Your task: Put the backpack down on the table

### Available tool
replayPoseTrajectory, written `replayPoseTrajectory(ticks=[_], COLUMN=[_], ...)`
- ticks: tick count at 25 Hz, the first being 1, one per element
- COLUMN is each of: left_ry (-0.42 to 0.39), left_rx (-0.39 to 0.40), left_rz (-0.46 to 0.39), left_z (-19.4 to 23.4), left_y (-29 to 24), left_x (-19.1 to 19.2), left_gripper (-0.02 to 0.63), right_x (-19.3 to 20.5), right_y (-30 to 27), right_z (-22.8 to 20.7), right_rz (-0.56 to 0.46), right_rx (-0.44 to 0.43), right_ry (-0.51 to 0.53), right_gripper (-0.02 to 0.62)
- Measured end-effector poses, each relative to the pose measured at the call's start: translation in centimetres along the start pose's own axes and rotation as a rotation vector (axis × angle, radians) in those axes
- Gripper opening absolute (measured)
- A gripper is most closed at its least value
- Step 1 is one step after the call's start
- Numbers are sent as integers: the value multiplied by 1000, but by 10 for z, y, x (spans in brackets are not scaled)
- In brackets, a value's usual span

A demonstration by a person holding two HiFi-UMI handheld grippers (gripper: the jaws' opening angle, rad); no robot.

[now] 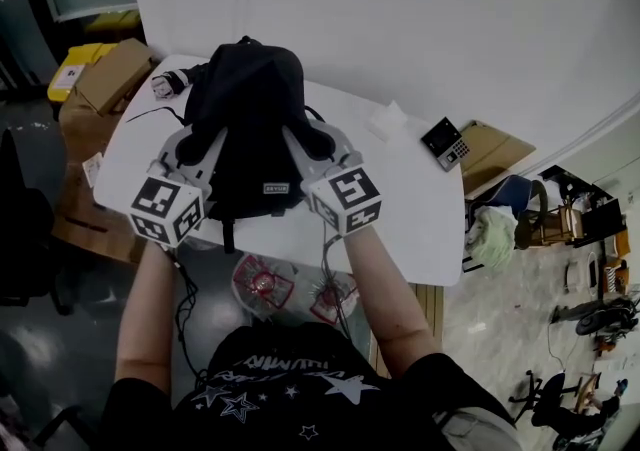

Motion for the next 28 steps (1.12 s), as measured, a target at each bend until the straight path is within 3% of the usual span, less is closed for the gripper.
replayPoseTrajectory(ticks=[9,14,18,22,24,28], left_ry=[-10,6,-18,-25,-47,-77], left_rx=[-27,-31,-79,-155,-164,-208], left_rz=[38,42,43,49,80,114], left_z=[-4,-7,-12,-12,-17,-25], left_y=[-1,2,5,6,7,11], left_x=[12,10,7,7,11,13], left_gripper=[12,14,20,103,215,309], right_x=[11,10,9,9,8,9], right_y=[2,6,7,9,14,30], right_z=[5,3,7,12,11,8], right_rz=[19,-3,16,23,11,-8], right_rx=[16,-31,-84,-118,-116,-109], right_ry=[-1,-33,-86,-109,-128,-153], right_gripper=[21,36,151,257,311,331])
Point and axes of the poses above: the fingertips, and each gripper's own axes: y backward along the fingers, z to its left, x out of its underside, the point moved 3 cm from there along y, backward along the fingers, and after that the axes turned 11 degrees about -x, right-handed, at the moved point
